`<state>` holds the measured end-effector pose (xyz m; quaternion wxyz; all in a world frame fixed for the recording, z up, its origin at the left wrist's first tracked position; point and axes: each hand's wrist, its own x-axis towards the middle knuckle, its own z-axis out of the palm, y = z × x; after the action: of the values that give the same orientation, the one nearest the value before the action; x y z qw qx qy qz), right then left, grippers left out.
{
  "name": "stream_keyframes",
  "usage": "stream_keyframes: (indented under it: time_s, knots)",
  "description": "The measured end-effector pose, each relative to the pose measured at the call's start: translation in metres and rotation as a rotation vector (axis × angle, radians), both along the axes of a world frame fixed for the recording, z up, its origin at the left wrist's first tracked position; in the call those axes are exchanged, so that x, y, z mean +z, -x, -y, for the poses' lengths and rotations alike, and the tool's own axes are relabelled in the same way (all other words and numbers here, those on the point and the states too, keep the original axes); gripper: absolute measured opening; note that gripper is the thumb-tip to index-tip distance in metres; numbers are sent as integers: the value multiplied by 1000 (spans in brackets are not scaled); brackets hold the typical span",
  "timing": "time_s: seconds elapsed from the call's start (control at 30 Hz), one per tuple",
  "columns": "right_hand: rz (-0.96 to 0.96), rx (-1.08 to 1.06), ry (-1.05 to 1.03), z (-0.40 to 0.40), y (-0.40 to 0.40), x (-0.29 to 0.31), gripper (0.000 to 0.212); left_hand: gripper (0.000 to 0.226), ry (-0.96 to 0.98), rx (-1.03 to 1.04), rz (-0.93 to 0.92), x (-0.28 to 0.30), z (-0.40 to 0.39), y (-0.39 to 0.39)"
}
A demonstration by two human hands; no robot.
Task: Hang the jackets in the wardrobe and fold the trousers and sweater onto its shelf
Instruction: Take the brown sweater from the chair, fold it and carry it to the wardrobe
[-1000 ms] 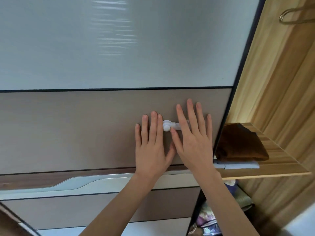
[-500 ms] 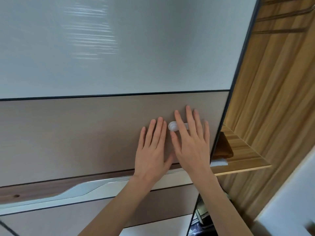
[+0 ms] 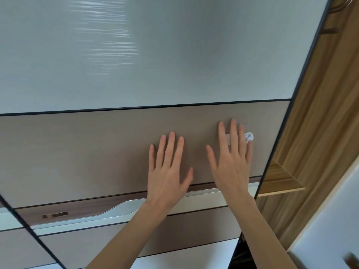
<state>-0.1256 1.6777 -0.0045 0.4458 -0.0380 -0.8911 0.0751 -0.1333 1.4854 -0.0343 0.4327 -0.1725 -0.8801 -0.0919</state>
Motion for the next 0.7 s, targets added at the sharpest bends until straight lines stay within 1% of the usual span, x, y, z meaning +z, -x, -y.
stream_keyframes:
  time_s: [0.2, 0.27, 0.33, 0.4, 0.5, 0.63, 0.7]
  knots:
    - [-4, 160, -76, 2, -7, -7, 63, 87, 28, -40, 16, -15, -26, -3]
    - [43, 189, -69, -2, -10, -14, 63, 86, 23, -48, 12, -19, -33, -3]
    - [123, 204, -14, -10, -12, -20, 65, 85, 2, -47, 7, -22, -39, -4]
    - [183, 195, 36, -21, -13, -23, 69, 84, -4, -29, 14, -26, -44, -5]
    - [205, 185, 63, -40, -13, -25, 73, 82, 5, 27, 53, -32, -52, -5]
    - [218, 157, 97, -61, -12, -25, 74, 83, 107, 31, 88, -38, -66, -2]
    - [211, 116, 81, -71, -12, -25, 74, 82, 139, 21, 87, -39, -76, 0]
